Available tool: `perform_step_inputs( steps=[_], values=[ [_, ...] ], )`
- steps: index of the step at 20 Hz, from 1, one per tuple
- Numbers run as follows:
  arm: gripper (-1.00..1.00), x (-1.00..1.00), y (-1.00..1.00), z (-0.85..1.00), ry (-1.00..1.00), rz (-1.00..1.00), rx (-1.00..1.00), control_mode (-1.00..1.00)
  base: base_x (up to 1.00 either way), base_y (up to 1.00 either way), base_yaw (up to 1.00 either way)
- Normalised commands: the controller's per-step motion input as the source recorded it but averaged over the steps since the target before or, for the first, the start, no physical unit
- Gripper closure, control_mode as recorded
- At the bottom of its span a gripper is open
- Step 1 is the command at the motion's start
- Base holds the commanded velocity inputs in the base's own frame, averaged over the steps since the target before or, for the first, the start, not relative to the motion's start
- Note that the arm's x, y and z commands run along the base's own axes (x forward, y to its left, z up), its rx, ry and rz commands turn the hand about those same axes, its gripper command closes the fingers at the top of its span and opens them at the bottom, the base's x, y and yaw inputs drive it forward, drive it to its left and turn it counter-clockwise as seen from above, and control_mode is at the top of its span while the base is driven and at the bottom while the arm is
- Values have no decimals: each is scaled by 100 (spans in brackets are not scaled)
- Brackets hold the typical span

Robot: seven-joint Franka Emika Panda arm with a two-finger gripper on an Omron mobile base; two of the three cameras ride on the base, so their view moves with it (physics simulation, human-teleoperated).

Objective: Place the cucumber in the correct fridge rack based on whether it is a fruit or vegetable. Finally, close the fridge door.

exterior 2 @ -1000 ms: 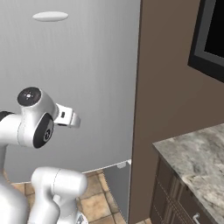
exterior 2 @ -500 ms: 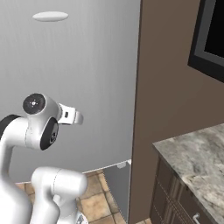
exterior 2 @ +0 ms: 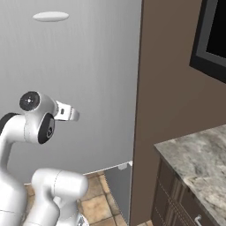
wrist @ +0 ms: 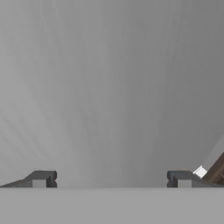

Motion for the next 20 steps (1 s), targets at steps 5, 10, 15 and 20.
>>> perform_step_inputs(
  steps=[5,10,15,20],
  values=[
    [-100,35,12,0,0,-7,0,-100,0,0,0],
    [-100,46,10,-3,0,-7,0,-100,0,0,0],
    [-100,54,14,-7,0,-7,0,-100,0,0,0],
    [-100,53,12,-1,0,-9,0,-100,0,0,0]
  ],
)
